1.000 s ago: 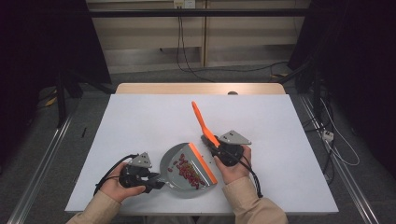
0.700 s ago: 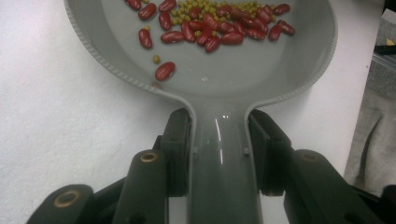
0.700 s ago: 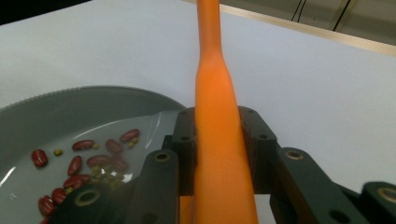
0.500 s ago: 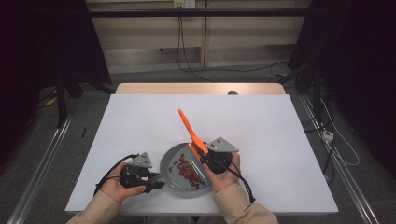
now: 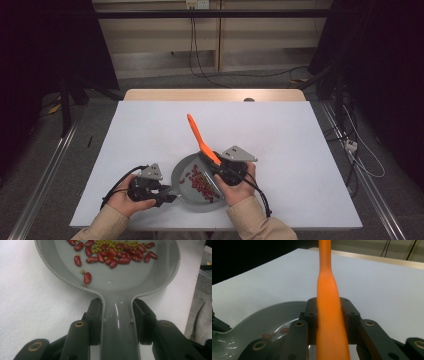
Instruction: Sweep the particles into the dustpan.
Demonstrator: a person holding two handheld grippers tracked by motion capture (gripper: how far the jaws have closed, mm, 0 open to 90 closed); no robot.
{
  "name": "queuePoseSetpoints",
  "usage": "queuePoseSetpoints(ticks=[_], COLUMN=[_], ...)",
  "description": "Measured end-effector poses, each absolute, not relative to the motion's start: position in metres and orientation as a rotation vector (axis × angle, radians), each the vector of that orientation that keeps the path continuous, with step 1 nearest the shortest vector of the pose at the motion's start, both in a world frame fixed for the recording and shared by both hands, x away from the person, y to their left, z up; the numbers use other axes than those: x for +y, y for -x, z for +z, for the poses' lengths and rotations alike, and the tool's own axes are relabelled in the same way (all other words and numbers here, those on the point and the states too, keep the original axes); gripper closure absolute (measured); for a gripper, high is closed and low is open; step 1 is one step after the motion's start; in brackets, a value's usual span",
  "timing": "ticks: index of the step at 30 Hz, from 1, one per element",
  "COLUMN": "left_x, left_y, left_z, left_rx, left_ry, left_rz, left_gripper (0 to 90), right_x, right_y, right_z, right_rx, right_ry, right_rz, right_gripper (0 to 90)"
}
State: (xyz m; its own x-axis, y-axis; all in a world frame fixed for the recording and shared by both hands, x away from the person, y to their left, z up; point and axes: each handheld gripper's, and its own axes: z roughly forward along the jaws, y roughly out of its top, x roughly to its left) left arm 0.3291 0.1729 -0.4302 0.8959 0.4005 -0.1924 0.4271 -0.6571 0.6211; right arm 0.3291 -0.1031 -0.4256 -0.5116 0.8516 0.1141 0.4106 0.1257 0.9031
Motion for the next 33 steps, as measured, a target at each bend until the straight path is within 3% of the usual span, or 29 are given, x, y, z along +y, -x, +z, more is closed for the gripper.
queuePoseSetpoints(ticks=[11, 15, 33], left_x=[0.170, 0.167, 0.175], left_y=[-0.328, -0.327, -0.324], left_z=[-0.433, -0.433, -0.432], left_rx=[0.586, 0.570, 0.593], left_ry=[-2.354, -2.378, -2.280], left_rz=[-0.021, -0.008, 0.038], left_gripper=[58.4, 62.4, 63.0], right_x=[-0.128, -0.136, -0.159], right_y=[-0.337, -0.339, -0.338], right_z=[-0.419, -0.422, -0.424], right_rx=[1.930, 1.929, 1.908], right_ry=[-1.249, -1.271, -1.294], right_rz=[1.321, 1.295, 1.260], right_gripper=[71.7, 71.7, 71.8])
